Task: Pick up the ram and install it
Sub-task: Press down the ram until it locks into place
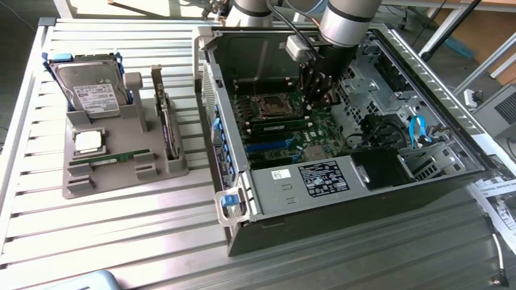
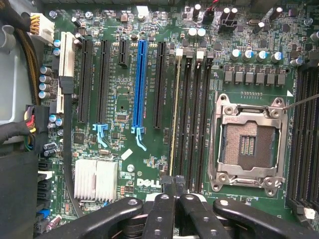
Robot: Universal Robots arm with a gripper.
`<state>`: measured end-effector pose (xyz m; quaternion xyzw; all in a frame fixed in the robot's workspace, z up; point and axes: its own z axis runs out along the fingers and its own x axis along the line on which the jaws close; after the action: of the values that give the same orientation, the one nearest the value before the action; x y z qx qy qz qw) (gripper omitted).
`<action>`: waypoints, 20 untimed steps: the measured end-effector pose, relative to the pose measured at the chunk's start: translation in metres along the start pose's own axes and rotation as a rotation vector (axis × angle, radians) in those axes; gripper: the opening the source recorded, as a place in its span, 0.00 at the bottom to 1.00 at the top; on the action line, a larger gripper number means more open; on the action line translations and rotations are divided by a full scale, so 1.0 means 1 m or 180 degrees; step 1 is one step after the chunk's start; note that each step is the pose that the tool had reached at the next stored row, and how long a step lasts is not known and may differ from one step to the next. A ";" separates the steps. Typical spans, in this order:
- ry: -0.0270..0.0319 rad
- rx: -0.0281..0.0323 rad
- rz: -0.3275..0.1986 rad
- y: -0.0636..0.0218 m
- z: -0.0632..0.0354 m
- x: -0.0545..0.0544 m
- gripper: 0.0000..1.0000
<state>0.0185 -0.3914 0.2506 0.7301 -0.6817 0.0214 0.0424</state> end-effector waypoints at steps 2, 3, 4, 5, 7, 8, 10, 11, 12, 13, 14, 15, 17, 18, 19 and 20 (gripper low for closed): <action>0.0000 0.0000 0.0000 0.0000 0.0000 0.000 0.11; 0.0000 0.0000 0.0000 0.0000 0.0001 0.000 0.11; 0.0000 0.0000 0.0000 0.0000 0.0004 0.000 0.11; 0.0000 0.0000 0.0000 -0.0001 0.0007 0.000 0.11; 0.0000 0.0000 0.0000 -0.0001 0.0012 0.000 0.11; 0.0000 0.0000 0.0000 -0.0001 0.0015 0.000 0.11; 0.0000 0.0000 0.0000 -0.0001 0.0024 -0.001 0.11; 0.0000 0.0000 0.0000 -0.0001 0.0030 -0.001 0.11; 0.0000 0.0000 0.0000 -0.0001 0.0034 -0.001 0.11; 0.0000 0.0000 0.0000 -0.0001 0.0040 -0.001 0.11; 0.0000 0.0000 0.0000 -0.0002 0.0049 -0.001 0.11; 0.0000 0.0000 0.0000 -0.0002 0.0064 -0.001 0.11; 0.0000 0.0000 0.0000 -0.0003 0.0081 -0.001 0.11; 0.0000 0.0000 0.0000 -0.0003 0.0087 -0.001 0.11; 0.0000 0.0000 0.0000 -0.0003 0.0093 -0.001 0.11; 0.0000 0.0000 0.0000 -0.0004 0.0100 -0.001 0.11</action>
<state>0.0185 -0.3910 0.2405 0.7301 -0.6816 0.0214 0.0424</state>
